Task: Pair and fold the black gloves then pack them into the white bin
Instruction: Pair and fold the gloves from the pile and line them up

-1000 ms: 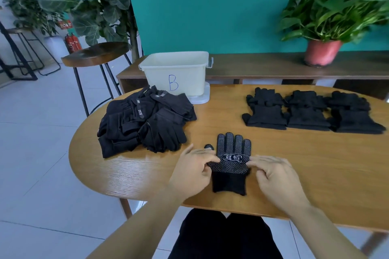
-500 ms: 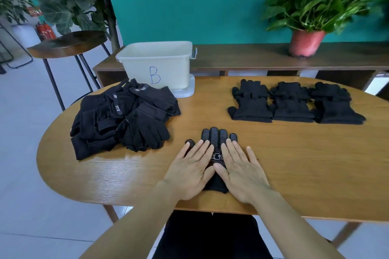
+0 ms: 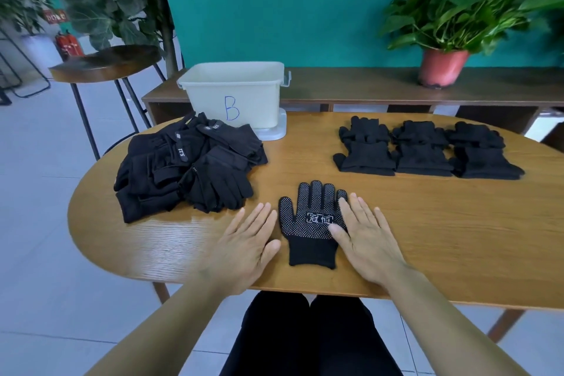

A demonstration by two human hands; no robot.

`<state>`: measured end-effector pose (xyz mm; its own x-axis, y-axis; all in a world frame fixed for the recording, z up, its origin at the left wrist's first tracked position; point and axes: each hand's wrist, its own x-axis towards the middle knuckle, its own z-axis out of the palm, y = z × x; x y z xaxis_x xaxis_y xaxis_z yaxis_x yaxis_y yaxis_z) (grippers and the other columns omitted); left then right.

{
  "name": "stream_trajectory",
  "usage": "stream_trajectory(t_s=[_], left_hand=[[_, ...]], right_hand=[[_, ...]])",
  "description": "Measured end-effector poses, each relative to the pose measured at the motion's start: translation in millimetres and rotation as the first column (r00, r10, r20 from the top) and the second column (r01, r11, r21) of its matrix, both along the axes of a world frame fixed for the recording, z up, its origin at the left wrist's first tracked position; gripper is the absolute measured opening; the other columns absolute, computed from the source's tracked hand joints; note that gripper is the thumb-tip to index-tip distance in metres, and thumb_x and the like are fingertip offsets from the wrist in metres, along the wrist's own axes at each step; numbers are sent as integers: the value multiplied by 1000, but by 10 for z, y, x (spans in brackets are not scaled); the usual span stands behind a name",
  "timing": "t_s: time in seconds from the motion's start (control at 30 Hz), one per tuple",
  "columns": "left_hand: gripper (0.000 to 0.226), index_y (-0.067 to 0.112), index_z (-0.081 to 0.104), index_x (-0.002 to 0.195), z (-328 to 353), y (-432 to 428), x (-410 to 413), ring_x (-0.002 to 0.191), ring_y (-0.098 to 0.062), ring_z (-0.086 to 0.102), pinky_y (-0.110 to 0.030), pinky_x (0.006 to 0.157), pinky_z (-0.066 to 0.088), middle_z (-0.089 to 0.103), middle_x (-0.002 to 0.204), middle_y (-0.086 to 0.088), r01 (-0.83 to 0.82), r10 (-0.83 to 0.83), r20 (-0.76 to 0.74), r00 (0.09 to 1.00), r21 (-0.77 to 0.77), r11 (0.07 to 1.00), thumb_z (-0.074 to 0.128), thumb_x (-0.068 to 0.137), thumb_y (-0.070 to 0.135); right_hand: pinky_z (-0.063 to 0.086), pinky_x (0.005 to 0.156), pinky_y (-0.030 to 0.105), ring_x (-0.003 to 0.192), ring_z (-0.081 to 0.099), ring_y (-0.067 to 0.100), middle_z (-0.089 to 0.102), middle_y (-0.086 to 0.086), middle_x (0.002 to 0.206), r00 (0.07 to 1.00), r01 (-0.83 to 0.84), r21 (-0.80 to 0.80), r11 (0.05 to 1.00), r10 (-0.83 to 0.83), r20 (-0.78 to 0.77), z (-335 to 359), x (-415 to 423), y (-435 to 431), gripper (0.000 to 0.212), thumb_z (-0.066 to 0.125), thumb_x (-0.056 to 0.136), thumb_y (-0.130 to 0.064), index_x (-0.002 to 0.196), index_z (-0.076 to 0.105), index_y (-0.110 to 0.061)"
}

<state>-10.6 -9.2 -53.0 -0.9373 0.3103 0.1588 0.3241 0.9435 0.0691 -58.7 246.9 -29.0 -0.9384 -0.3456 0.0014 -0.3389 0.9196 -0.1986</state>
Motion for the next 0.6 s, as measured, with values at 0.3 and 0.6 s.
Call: stream_trajectory(t_s=[0.3, 0.6], left_hand=[[68, 15, 35, 152, 180, -268, 97, 149, -10, 17, -28, 122, 0, 27, 159, 1, -10, 10, -90, 996, 3, 1000, 7, 102, 52], [40, 19, 76, 108, 376, -832, 84, 103, -12, 68, -30, 109, 27, 74, 109, 5, -110, 149, -407, 901, 119, 987, 40, 95, 30]], right_hand=[[-3, 119, 32, 150, 9, 11, 15, -1, 164, 971, -191, -20, 981, 186, -151, 276, 128, -549, 94, -16, 77, -61, 155, 22, -26], [47, 96, 40, 100, 70, 22, 75, 0, 100, 793, -364, -50, 930, 282, -540, 291, -102, -1238, 31, 52, 85, -34, 100, 76, -21]])
